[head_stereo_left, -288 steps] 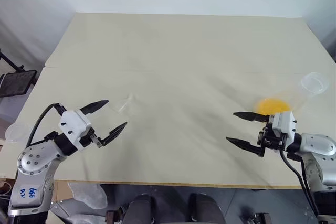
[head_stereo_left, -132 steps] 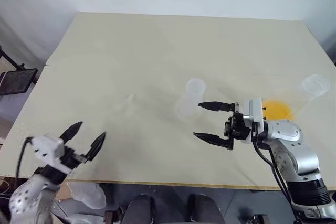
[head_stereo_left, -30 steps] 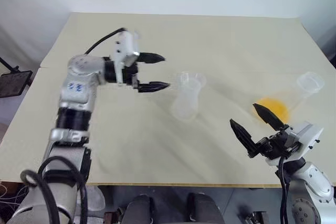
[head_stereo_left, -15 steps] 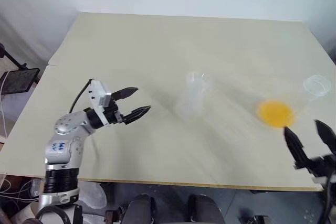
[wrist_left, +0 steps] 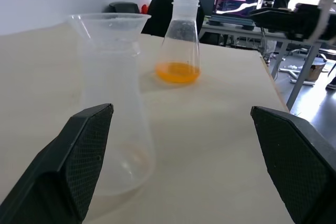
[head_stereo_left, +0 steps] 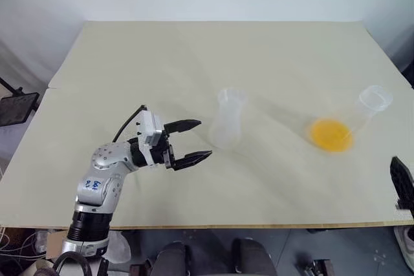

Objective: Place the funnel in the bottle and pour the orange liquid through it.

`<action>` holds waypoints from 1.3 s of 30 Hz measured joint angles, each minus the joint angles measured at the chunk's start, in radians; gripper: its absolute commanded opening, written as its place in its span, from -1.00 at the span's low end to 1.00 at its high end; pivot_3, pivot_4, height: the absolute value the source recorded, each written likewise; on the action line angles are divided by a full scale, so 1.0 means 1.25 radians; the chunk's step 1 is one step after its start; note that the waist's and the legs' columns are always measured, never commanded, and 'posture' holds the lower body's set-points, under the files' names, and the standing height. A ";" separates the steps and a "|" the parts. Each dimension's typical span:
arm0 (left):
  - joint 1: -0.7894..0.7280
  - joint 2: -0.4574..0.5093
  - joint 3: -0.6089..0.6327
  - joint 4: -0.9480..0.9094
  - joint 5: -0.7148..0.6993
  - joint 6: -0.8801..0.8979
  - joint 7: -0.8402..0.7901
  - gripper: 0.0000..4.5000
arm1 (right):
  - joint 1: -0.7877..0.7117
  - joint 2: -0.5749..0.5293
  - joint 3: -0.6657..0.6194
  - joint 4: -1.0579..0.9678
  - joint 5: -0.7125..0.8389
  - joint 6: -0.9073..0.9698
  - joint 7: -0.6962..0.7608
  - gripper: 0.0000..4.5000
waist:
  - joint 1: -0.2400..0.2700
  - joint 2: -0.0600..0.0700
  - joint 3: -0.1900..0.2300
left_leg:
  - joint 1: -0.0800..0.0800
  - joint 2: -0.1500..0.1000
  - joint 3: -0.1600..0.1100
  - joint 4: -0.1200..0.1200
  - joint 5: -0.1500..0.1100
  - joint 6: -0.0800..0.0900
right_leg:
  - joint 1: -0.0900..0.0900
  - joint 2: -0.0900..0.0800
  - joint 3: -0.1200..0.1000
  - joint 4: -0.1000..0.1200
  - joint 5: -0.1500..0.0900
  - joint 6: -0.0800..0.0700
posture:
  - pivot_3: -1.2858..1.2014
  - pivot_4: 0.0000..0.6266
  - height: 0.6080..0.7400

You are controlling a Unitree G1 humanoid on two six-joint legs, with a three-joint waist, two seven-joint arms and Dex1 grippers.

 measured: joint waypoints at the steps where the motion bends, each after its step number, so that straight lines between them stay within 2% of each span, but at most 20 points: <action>1: 0.003 0.000 -0.001 -0.005 -0.001 0.000 0.005 0.98 | -0.019 -0.021 0.004 0.006 0.001 0.016 -0.005 1.00 | 0.000 0.000 0.000 | 0.000 0.000 0.000 0.000 0.000 0.000 | 0.000 -0.001 0.000 0.000 0.000 0.000 | 0.03 -0.52 1.00; 4: 0.036 -0.003 0.000 -0.033 -0.001 0.000 0.029 0.98 | -0.089 -0.076 0.017 0.038 0.007 0.074 -0.024 1.00 | 0.005 0.000 0.000 | -0.001 0.000 -0.001 0.000 0.000 0.001 | 0.000 -0.001 -0.001 0.000 0.000 0.000 | 0.03 -0.52 1.00; 11: 0.086 -0.011 -0.002 -0.098 -0.002 -0.007 0.081 0.98 | -0.227 -0.124 0.055 0.120 0.003 0.166 -0.045 1.00 | 0.018 0.001 0.000 | -0.001 -0.001 0.000 0.000 0.000 0.001 | 0.000 -0.001 -0.001 -0.001 0.000 0.000 | 0.03 -0.52 1.00; 17: 0.098 -0.010 -0.001 -0.116 -0.002 -0.012 0.102 0.98 | -0.312 -0.128 0.110 0.160 -0.016 0.187 -0.041 1.00 | 0.018 0.001 0.000 | -0.001 -0.001 0.000 0.000 0.000 0.001 | 0.000 -0.001 -0.001 -0.001 0.000 0.000 | 0.03 -0.52 1.00; 39: 0.105 -0.006 -0.001 -0.145 -0.003 -0.021 0.132 0.98 | -0.470 -0.129 0.159 0.314 -0.135 0.158 -0.043 1.00 | 0.017 0.000 0.000 | -0.002 -0.002 0.000 0.000 0.000 0.001 | 0.000 -0.001 -0.001 -0.001 0.000 0.000 | 0.03 -0.52 1.00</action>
